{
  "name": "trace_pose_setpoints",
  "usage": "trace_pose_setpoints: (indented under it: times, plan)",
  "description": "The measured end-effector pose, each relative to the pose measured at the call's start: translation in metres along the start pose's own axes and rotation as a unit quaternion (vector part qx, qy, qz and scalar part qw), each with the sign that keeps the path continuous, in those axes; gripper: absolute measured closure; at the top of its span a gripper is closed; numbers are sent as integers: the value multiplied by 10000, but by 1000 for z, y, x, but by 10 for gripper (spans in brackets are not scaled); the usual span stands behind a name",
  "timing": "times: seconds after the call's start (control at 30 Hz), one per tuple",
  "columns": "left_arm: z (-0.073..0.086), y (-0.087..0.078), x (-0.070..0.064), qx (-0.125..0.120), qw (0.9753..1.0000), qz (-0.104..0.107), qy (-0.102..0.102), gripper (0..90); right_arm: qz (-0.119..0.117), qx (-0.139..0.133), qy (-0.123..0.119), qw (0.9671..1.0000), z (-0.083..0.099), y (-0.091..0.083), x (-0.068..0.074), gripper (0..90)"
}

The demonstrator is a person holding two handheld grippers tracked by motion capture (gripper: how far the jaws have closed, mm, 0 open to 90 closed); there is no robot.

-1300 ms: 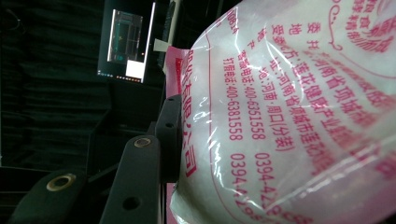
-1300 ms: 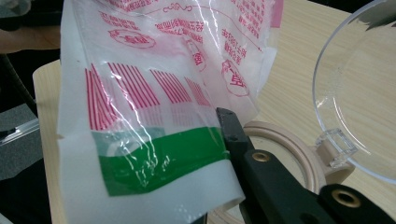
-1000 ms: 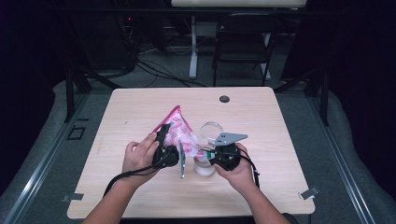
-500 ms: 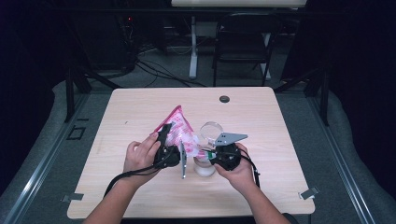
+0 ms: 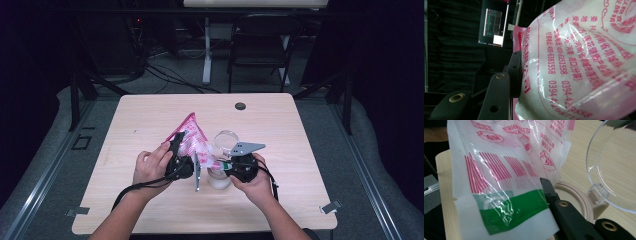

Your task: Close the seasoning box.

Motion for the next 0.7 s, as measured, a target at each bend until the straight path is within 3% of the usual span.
trace_pose_setpoints:
  times: [0.7]
  plan:
    - [-3,-1,2,-54,10000,-40,13,635,4,-22,7,10000,0,-1,0,900]
Point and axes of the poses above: each handheld gripper's, and its own axes: y roughly forward along the jaws, z roughly out of its underside, x roughly to its left, the point moved 5 cm from there along y, roughly forward along the jaws, and after that the axes turned 12 degrees about -y, right-handed, at the moved point
